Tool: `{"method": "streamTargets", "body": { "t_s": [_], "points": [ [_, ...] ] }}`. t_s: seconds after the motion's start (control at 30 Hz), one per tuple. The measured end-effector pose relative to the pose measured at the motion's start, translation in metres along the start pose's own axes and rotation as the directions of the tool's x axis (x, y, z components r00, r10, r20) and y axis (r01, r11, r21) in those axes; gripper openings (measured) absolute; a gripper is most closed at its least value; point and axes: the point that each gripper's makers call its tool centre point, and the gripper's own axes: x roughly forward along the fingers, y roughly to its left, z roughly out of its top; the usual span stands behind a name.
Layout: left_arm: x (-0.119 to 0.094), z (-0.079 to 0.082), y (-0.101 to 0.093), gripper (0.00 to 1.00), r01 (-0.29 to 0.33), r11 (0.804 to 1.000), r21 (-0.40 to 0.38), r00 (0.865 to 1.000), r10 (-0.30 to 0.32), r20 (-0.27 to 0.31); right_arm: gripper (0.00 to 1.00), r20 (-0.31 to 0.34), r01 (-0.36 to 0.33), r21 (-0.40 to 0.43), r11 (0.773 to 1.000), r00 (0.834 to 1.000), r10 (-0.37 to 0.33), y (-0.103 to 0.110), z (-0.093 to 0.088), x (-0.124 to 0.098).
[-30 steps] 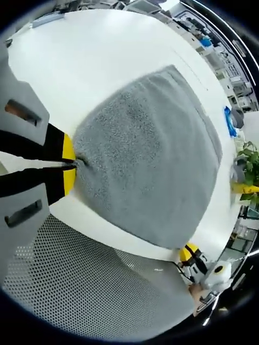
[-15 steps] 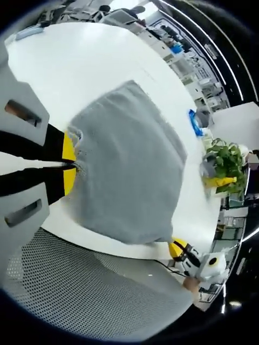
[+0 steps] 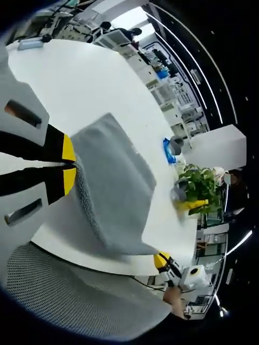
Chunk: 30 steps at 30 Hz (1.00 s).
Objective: Fold the towel on the table until its edges align and the towel forms a compact rectangular stack.
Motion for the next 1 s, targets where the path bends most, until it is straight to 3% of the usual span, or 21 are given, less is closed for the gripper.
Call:
{"method": "streamTargets", "body": {
  "t_s": [0.17,0.33,0.47,0.67,0.83,1.0],
  "points": [
    [-0.01,0.032,0.002,0.01,-0.049,0.999,0.023,0.996,0.047,0.075,0.0,0.032,0.017,0.023,1.0,0.999,-0.018,-0.007,0.011,-0.004],
    [-0.013,0.055,0.0,0.01,-0.069,0.997,-0.024,0.986,0.072,0.147,0.0,0.08,0.032,0.044,0.999,0.996,-0.035,-0.012,0.026,-0.009],
    [-0.017,0.07,-0.006,0.01,-0.072,0.995,-0.073,0.973,0.086,0.212,0.0,0.112,0.049,0.057,0.997,0.992,-0.055,-0.015,0.037,-0.014],
    [-0.026,0.097,-0.014,0.01,-0.066,0.989,-0.135,0.942,0.106,0.319,0.0,0.187,0.062,0.087,0.994,0.979,-0.077,-0.02,0.058,-0.025],
    [-0.03,0.107,-0.014,0.01,-0.091,0.988,-0.124,0.92,0.131,0.369,0.0,0.233,0.105,0.041,0.994,0.966,-0.111,-0.025,0.071,-0.035],
    [-0.038,0.116,-0.017,0.02,-0.051,0.983,-0.175,0.903,0.12,0.413,0.0,0.29,0.103,0.084,0.991,0.949,-0.124,-0.027,0.084,-0.046]
  ]
}}
